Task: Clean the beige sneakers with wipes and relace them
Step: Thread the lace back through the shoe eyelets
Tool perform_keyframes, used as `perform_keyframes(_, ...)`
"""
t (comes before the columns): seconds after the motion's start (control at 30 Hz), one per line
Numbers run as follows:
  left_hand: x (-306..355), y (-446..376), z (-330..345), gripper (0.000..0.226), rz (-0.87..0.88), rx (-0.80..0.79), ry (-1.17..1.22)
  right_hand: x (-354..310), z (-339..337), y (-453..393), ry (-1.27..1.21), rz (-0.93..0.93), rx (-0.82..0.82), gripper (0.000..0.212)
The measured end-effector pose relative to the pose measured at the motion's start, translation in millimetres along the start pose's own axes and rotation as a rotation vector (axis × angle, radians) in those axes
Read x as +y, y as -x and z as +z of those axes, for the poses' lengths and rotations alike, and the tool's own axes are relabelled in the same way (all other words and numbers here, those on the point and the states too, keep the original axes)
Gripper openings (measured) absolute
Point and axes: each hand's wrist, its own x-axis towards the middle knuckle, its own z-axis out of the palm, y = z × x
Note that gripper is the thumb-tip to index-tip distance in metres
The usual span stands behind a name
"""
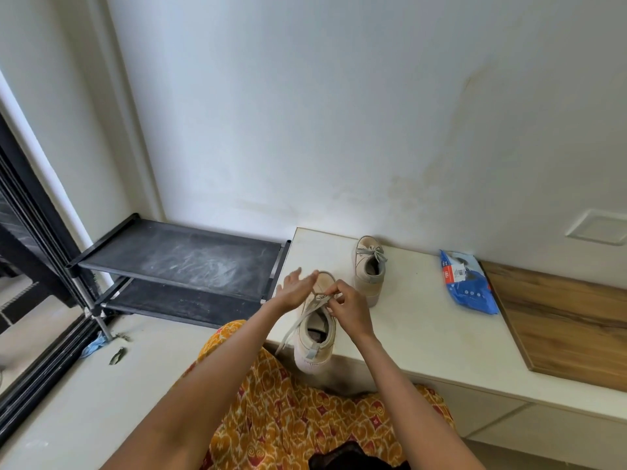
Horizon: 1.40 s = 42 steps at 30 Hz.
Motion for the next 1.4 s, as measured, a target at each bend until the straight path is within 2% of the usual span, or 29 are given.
perform_keyframes(0.07,2.2,-6.6,-5.9,0.067,-0.152,0.218,0.321,1.0,-0.9,0.7,-0.002,0.005,-0.001,0.017)
perform_keyframes(0.13,0.0,-14.2,-17.2,0.057,-0.233,0.307,0.659,2.0,-1.7,2.4,-0.006,0.009,0.000,0.020)
perform_keyframes(0.23,-7.2,-12.7,-29.8,0.025,-0.195,0.260,1.119,5.7,-0.4,2.9,-0.035,0.034,0.010,0.024)
perform_keyframes(0.27,-9.5,-10.5,-31.7,0.019,-0.169,0.240,1.183,6.3,-0.1,3.0,-0.068,0.052,0.017,0.026)
perform_keyframes(0.33,-13.1,-8.6,-30.1,0.020,-0.169,0.232,1.224,4.1,-0.4,3.6,-0.196,0.120,0.069,0.025)
perform_keyframes(0.4,-16.3,-6.8,-27.4,0.026,-0.201,0.237,1.152,0.7,-2.0,5.6,-0.362,0.215,0.164,0.015)
perform_keyframes(0.5,-23.3,-5.7,-23.8,0.031,-0.171,0.202,0.883,1.9,-5.4,8.9,-0.611,0.352,0.316,0.006)
perform_keyframes(0.67,-30.2,-7.7,-19.3,0.032,-0.103,0.144,0.475,18.1,-15.9,11.0,-0.748,0.466,0.511,0.011)
perform_keyframes(0.73,-28.5,-7.4,-16.8,0.031,-0.055,0.105,0.286,23.9,-20.7,11.8,-0.708,0.481,0.534,0.017)
perform_keyframes(0.83,-21.7,-7.5,-13.9,0.031,0.036,0.029,-0.133,33.2,-26.2,12.7,-0.536,0.507,0.409,0.018)
perform_keyframes(0.93,-16.2,-8.2,-11.6,0.052,0.001,-0.059,-0.534,41.9,-30.4,11.6,-0.254,0.474,0.222,0.035)
perform_keyframes(1.03,-10.4,-10.2,-12.5,0.071,-0.034,-0.079,-0.796,44.0,-30.5,8.5,0.000,0.401,0.177,0.044)
perform_keyframes(1.13,-1.4,-10.9,-14.9,0.074,0.081,-0.003,-0.767,35.7,-28.5,5.3,0.074,0.324,0.195,0.040)
perform_keyframes(1.2,6.6,-9.3,-18.4,0.065,0.185,-0.109,-0.535,27.6,-24.9,1.3,0.073,0.234,0.080,0.030)
perform_keyframes(1.27,12.2,-5.2,-21.0,0.047,0.198,-0.299,-0.291,19.2,-19.2,-3.4,0.077,0.141,-0.102,0.027)
perform_keyframes(1.33,11.1,-5.1,-22.7,0.031,0.228,-0.338,-0.311,12.6,-12.6,-6.9,0.079,0.111,-0.231,0.025)
perform_keyframes(1.4,8.0,-6.4,-24.0,0.023,0.311,-0.262,-0.365,10.4,-6.9,-8.7,0.116,0.105,-0.268,0.023)
